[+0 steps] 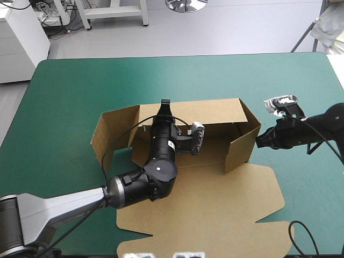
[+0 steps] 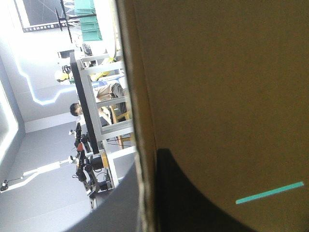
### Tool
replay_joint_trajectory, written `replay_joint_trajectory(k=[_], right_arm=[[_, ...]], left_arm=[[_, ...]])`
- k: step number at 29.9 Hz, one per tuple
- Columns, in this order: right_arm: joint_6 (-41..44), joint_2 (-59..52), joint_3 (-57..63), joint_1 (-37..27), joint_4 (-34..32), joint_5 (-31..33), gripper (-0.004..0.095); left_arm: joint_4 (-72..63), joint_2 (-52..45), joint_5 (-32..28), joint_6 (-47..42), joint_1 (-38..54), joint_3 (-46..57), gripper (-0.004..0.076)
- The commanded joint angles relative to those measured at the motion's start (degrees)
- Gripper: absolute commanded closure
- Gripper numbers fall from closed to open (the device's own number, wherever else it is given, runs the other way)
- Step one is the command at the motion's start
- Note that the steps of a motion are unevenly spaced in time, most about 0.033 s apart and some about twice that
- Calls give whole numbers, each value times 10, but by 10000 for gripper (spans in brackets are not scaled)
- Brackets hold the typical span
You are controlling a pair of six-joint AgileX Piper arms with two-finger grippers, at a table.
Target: Fold the box
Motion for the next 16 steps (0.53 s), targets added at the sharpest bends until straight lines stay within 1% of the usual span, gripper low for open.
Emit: replay_joint_trajectory(k=[1, 4, 7, 9, 12, 14, 15, 16], right_arm=[[-43, -34, 22, -5, 39, -58, 923], [-108, -34, 38, -5, 80, -55, 882], [-135, -30, 38, -5, 89, -53, 766], [-139, -30, 38, -5, 87, -56, 635], [-140, -30, 38, -5, 82, -61, 392], [-140, -30, 38, -5, 83, -65, 268], [-140, -30, 38, -4, 92, -65, 224], [-140, -30, 38, -2, 98, -63, 202]], left_arm=[[39, -25, 11, -1, 1, -14, 734], [39, -25, 11, -1, 1, -14, 734], [39, -25, 10, -1, 1, -14, 734], [39, -25, 10, 2, 1, -14, 734], [39, -25, 6, 11, 1, -14, 734], [39, -25, 6, 11, 1, -14, 734], [39, -25, 6, 11, 1, -14, 734], [39, -25, 6, 11, 1, -14, 734]])
